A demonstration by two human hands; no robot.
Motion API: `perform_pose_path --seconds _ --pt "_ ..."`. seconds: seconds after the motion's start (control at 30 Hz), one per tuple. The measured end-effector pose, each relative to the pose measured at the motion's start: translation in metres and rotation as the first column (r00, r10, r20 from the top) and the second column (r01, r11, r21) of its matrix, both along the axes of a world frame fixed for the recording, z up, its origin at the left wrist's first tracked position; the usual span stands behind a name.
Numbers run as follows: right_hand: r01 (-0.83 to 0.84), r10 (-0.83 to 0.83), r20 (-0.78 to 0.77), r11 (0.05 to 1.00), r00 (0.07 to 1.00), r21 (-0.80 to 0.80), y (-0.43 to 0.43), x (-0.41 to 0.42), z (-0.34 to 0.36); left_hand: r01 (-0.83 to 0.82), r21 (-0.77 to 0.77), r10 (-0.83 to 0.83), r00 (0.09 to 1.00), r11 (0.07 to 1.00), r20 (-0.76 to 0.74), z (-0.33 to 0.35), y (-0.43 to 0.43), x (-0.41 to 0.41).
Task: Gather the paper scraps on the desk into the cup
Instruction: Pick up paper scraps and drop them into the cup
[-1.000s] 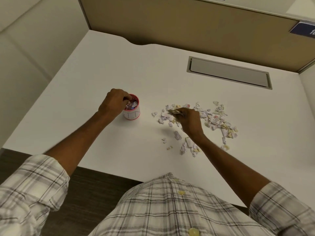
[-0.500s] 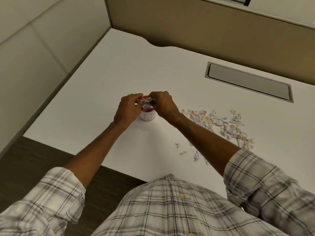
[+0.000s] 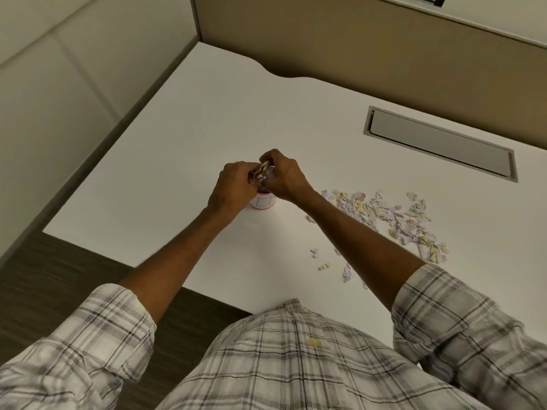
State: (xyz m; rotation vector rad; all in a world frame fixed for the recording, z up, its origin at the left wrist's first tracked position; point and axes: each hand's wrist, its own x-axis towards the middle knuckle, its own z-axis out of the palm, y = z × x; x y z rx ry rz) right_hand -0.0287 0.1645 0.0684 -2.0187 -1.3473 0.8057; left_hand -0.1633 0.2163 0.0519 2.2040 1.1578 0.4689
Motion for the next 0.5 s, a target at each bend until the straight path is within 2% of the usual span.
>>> perform_pose_path --seconds 0.3,0.43,0.5 --pt "0.047 -0.054 0.093 0.996 0.994 0.077 -0.010 0.007 -0.010 0.004 0.028 -0.002 0.999 1.000 -0.048 -0.001 0.005 0.000" --pt "0.105 -0.110 0.045 0.989 0.993 0.106 -0.010 0.007 -0.012 0.006 0.035 -0.004 0.999 0.999 -0.046 -0.002 0.002 0.002" --pt "0.177 -0.172 -0.062 0.979 0.983 0.101 -0.010 0.007 -0.010 0.004 0.037 -0.002 0.998 0.999 -0.061 -0.002 0.001 0.004"
